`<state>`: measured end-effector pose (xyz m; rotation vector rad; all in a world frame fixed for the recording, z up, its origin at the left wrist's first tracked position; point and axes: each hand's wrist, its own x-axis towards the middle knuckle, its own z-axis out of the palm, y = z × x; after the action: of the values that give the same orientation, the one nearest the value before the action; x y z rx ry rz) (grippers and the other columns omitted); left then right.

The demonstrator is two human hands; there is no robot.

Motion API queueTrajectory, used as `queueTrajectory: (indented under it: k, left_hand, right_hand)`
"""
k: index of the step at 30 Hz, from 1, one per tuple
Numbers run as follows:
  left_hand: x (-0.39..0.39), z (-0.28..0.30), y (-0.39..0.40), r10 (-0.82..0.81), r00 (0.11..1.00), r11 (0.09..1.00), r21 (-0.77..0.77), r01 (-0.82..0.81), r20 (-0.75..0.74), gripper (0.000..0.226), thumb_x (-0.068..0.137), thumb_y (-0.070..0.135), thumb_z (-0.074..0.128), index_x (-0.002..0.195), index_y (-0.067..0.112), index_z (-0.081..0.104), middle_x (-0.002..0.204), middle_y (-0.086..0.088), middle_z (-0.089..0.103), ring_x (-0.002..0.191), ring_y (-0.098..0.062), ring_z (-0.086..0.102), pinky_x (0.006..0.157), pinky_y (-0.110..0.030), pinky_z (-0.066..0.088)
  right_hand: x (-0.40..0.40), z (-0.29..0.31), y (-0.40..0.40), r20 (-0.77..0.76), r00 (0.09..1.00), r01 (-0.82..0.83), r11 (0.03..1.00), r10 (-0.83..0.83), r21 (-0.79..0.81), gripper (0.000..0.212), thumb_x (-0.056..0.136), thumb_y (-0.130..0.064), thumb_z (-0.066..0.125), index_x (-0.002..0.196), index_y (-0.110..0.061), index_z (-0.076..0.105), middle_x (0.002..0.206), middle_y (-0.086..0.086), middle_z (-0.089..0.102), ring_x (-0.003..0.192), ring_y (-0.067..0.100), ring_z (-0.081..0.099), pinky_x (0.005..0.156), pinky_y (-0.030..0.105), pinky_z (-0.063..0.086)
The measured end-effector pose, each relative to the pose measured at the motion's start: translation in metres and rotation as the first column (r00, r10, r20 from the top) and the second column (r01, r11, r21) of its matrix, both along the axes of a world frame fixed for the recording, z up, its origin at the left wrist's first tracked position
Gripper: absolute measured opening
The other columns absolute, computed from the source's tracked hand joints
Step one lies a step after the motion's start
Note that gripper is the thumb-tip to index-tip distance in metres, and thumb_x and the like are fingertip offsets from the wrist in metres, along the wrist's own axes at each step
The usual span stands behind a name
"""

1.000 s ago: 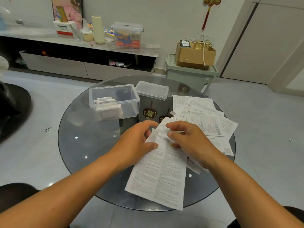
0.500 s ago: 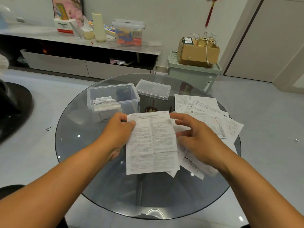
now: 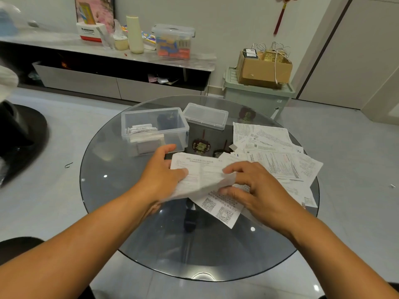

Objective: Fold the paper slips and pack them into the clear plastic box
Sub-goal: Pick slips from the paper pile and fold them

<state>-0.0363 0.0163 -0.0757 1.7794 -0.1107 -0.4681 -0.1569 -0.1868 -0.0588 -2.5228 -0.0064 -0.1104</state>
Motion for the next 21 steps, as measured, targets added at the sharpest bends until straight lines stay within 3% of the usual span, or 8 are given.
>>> queueTrajectory:
  k: [3,7,9,11,14,16,19,21]
  left_hand:
    - [-0.003,0.003,0.002,-0.035,0.997,0.99,-0.138,0.024,-0.074,0.059,0.089,-0.005,0.07,0.139,0.018,0.05,0.111,-0.009,0.074,0.09,-0.022,0.073,0.067,-0.029,0.056]
    - [-0.007,0.015,0.002,-0.1,0.959,0.961,-0.274,0.025,-0.263,0.026,0.104,0.02,0.054,0.126,0.011,0.067,0.111,-0.011,0.076,0.101,-0.029,0.074,0.088,-0.049,0.059]
    - [-0.007,0.018,0.004,-0.154,0.921,0.94,-0.342,0.024,-0.359,0.05,0.104,0.05,0.042,0.123,0.011,0.066,0.115,-0.014,0.074,0.105,-0.031,0.073,0.094,-0.053,0.057]
    - [-0.008,0.022,0.004,-0.2,0.909,0.923,-0.381,0.049,-0.366,0.063,0.092,0.065,0.044,0.123,0.012,0.063,0.115,-0.013,0.074,0.106,-0.031,0.072,0.092,-0.053,0.057]
    - [-0.014,0.021,0.002,-0.177,0.946,0.925,-0.375,0.065,-0.272,0.04,0.088,0.03,0.07,0.122,0.011,0.064,0.115,-0.013,0.074,0.102,-0.026,0.074,0.082,-0.042,0.062]
    - [-0.014,0.015,0.002,-0.14,0.961,0.942,-0.33,0.055,-0.24,0.03,0.09,0.004,0.069,0.119,0.009,0.067,0.112,-0.013,0.075,0.1,-0.026,0.074,0.079,-0.036,0.063]
    - [-0.013,0.012,0.002,-0.117,0.953,0.939,-0.343,0.015,-0.278,0.02,0.094,0.0,0.065,0.113,0.006,0.068,0.106,-0.013,0.077,0.096,-0.026,0.075,0.075,-0.034,0.063]
    - [-0.014,0.013,0.001,-0.125,0.953,0.952,-0.305,0.036,-0.277,0.015,0.095,0.006,0.065,0.11,0.004,0.066,0.103,-0.013,0.077,0.093,-0.023,0.076,0.073,-0.034,0.064]
  right_hand:
    - [0.001,-0.003,0.0,-0.096,0.99,0.112,0.985,-0.1,0.133,0.03,0.096,-0.048,0.063,0.094,-0.02,0.073,0.103,-0.006,0.067,0.098,0.018,0.065,0.089,0.051,0.055]
    - [0.002,0.0,-0.001,-0.137,0.974,0.214,0.938,-0.183,0.271,0.037,0.096,-0.043,0.067,0.078,-0.011,0.065,0.091,-0.006,0.075,0.085,0.016,0.072,0.083,0.052,0.059]
    - [0.002,0.002,0.002,-0.168,0.965,0.242,0.926,-0.2,0.29,0.033,0.095,-0.041,0.07,0.084,-0.01,0.068,0.087,-0.007,0.077,0.081,0.012,0.074,0.083,0.052,0.06]
    - [0.002,0.002,0.004,-0.211,0.952,0.278,0.915,-0.222,0.293,0.035,0.092,-0.042,0.074,0.091,-0.007,0.068,0.085,-0.005,0.078,0.081,0.015,0.075,0.081,0.055,0.06]
    - [0.002,0.003,0.006,-0.213,0.942,0.315,0.897,-0.258,0.31,0.033,0.089,-0.038,0.078,0.085,-0.009,0.064,0.082,-0.009,0.076,0.077,0.012,0.074,0.078,0.054,0.061]
    - [0.003,0.004,0.007,-0.202,0.938,0.341,0.853,-0.281,0.395,0.022,0.089,-0.03,0.08,0.089,-0.017,0.063,0.086,-0.007,0.078,0.078,0.013,0.076,0.079,0.051,0.063]
    - [0.006,0.007,0.009,-0.261,0.911,0.411,0.673,-0.319,0.614,0.045,0.085,-0.019,0.084,0.119,-0.032,0.057,0.096,0.001,0.079,0.083,0.021,0.079,0.082,0.051,0.063]
    - [0.007,0.009,0.011,-0.225,0.908,0.408,0.617,-0.354,0.673,0.058,0.084,-0.016,0.084,0.128,-0.037,0.054,0.099,0.001,0.079,0.084,0.021,0.079,0.081,0.05,0.063]
